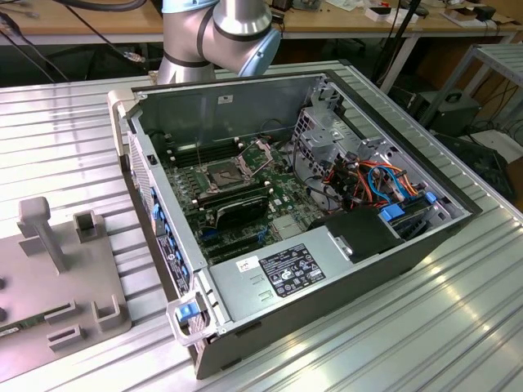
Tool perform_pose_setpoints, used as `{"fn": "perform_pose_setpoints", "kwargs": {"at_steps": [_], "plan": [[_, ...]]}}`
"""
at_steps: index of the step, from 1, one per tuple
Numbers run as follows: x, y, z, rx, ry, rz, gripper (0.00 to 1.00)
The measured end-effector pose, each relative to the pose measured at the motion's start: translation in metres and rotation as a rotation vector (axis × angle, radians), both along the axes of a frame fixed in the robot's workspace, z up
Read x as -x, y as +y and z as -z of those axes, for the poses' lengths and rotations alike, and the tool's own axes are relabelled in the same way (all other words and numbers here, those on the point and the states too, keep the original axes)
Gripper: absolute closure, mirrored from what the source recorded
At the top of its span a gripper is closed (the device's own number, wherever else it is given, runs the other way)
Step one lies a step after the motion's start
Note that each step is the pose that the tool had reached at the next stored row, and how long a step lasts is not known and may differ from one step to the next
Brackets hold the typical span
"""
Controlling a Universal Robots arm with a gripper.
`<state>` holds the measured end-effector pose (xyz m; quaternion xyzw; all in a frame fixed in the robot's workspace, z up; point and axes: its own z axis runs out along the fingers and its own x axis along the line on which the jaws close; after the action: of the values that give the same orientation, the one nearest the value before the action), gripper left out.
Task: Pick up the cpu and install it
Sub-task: 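Pick up the cpu and move it towards the insertion slot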
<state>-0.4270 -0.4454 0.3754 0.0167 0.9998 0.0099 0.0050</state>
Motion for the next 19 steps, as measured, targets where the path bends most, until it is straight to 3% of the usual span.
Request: {"fn": "perform_pose_setpoints", "kwargs": {"at_steps": [19], "plan": [[-0.0201, 0.0, 0.0, 0.0, 0.0, 0.0, 0.45]]}}
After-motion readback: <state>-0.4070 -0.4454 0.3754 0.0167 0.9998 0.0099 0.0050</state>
